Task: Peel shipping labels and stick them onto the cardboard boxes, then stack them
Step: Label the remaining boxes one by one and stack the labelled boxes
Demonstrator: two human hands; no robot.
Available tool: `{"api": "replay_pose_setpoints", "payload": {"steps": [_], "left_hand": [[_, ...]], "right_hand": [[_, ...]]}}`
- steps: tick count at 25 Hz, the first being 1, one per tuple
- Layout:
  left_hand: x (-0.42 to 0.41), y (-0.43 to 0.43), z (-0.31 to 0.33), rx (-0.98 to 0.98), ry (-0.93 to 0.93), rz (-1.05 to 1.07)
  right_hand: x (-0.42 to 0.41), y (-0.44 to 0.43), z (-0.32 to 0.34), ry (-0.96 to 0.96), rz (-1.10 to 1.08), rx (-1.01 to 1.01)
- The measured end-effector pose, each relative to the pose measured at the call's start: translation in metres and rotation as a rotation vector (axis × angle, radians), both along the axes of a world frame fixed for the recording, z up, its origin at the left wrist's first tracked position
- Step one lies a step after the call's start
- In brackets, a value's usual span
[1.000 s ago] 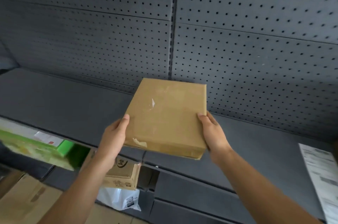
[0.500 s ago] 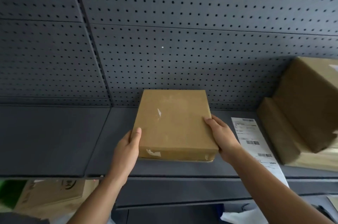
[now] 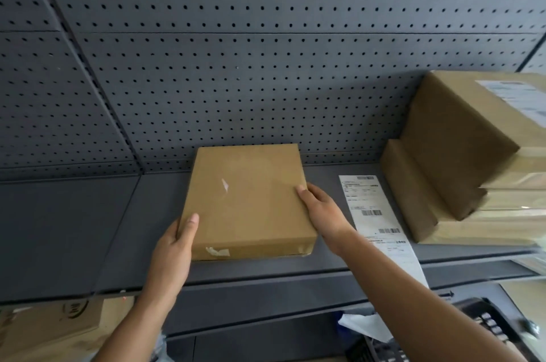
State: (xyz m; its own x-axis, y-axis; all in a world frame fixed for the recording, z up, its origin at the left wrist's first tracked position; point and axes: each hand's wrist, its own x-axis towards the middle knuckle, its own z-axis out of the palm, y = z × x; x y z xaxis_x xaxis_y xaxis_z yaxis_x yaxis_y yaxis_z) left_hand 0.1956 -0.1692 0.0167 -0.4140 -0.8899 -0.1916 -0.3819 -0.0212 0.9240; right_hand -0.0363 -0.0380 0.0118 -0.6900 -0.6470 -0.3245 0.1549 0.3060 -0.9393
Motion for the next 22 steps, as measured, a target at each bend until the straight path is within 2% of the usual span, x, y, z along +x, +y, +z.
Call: {"api": "replay_pose_setpoints", "payload": {"steps": [3, 5, 8, 10, 12, 15, 22], "left_hand": [[-0.002, 0.002, 0.002, -0.023, -0.034, 0.016], [0.0, 0.002, 0.003, -0.092, -0.093, 0.047], [-0.004, 0.014, 0.011, -0.315, -0.132, 0.011], [-0.012, 0.028, 0.018, -0.514, -0.128, -0.087], [-0.026, 0.043, 0.022, -0.683, -0.068, -0.213], [-0.048, 0.063, 0.017, -0.784, 0.001, -0.416], [-0.09, 0.115, 0.003, -0.796, 0.112, -0.74]], "right_hand": [[-0.006, 0.021, -0.001, 0.143, -0.014, 0.016], [-0.013, 0.053, -0.004, 0.394, 0.024, 0.114], [-0.028, 0.114, -0.015, 0.759, 0.113, 0.29], [-0.035, 0.15, -0.024, 0.867, 0.179, 0.408], [-0.039, 0.177, -0.036, 0.903, 0.231, 0.495], [-0.038, 0.192, -0.046, 0.93, 0.254, 0.561], [-0.04, 0.196, -0.053, 0.954, 0.234, 0.553]]}}
